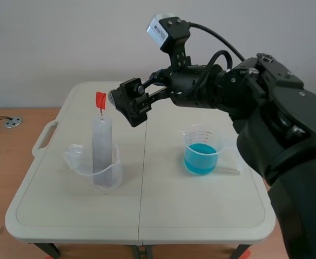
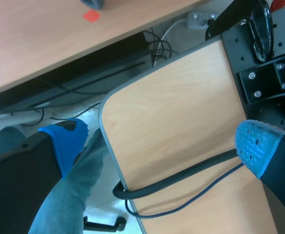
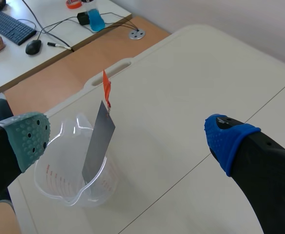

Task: Hold the metal plate by the orange handle, dip it into the blue solution, take it out and point at it, then put the plate back in the beaker on the left.
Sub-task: 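Return to the home posture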

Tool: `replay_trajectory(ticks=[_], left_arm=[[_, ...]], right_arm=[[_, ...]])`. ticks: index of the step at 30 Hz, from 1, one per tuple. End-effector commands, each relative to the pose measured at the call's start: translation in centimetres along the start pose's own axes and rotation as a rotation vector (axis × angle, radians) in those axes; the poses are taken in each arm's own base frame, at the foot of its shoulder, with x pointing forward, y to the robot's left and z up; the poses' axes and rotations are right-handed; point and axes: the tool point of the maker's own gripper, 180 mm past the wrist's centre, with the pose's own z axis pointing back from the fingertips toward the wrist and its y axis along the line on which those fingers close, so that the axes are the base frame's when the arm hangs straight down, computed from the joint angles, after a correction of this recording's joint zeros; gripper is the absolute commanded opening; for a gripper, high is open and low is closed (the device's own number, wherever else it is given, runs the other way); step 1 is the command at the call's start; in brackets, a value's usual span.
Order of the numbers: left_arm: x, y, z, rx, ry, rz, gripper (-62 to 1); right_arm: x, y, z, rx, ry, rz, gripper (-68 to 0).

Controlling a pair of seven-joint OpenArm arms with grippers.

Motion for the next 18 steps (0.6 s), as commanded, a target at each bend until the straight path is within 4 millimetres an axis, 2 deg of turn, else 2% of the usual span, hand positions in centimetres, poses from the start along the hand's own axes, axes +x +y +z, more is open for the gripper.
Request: replay_trajectory(ticks=[1, 4, 6, 9, 13, 15, 18], left_arm=[[0.0, -0.2, 0.1, -0.001, -0.001, 0.013, 1.4], [0.3, -0.4, 0.1, -0.016, -0.017, 0.024, 1.4], [2.2, 0.9, 0.0, 0.015, -0.083, -0.01, 1.4], [7.6, 4.6, 0.3, 0.113, -0.227, -0.019, 1.4], [16.3, 9.3, 3.0, 0.235, -0.445, -0.05, 1.4], [20.3, 10.3, 4.7, 0.259, -0.548, -0.084, 1.4], [25.2, 9.8, 6.6, 0.242, -0.669, -0.17, 1.4]], right_arm=[[1.6, -0.4, 1.0, -0.007, -0.039, 0.026, -1.0], [1.6, 0.1, 2.5, -0.003, -0.035, 0.041, -1.0], [1.4, 0.5, 3.5, -0.002, -0.029, 0.056, -1.0], [0.8, 1.2, 5.1, 0.001, -0.015, 0.083, -1.0], [-0.3, 1.8, 7.2, 0.004, 0.003, 0.081, -1.0], [-0.6, 1.9, 8.5, -0.001, -0.004, 0.064, -1.0], [-1.1, 1.9, 10.2, -0.015, -0.002, 0.06, -1.0]])
